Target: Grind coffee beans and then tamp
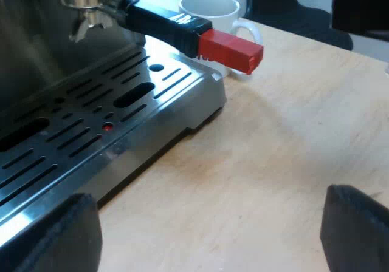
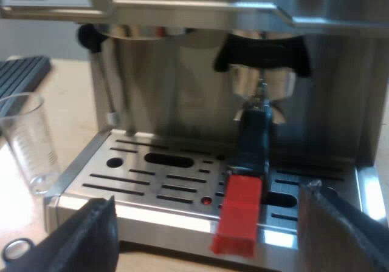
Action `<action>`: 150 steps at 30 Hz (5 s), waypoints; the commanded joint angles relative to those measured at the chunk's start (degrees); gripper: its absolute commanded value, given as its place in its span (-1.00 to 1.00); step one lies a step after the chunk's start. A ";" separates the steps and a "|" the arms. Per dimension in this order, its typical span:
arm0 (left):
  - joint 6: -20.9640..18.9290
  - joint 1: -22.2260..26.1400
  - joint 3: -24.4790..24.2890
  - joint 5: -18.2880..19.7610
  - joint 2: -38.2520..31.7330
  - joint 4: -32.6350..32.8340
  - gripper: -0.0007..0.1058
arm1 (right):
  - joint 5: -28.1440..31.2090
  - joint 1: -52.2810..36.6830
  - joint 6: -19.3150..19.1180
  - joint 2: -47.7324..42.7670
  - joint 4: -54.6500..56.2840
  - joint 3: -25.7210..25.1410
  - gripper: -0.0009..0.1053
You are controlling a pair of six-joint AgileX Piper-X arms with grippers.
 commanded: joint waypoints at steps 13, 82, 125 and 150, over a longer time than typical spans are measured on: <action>-2.63 -0.27 -1.66 4.90 -0.18 -1.07 0.63 | -14.76 -4.96 20.80 -0.50 38.45 -17.49 0.23; -0.50 -0.27 -1.63 5.02 10.31 -12.05 0.65 | -49.40 -31.38 17.54 26.36 47.85 -34.08 0.15; -0.50 -0.27 -1.63 5.02 10.31 -10.58 0.65 | -47.18 -31.38 19.89 26.35 48.27 -32.38 -0.47; -0.50 -0.27 -1.63 5.02 10.31 -10.58 0.65 | -47.18 -31.38 19.50 26.35 48.27 -32.38 -0.98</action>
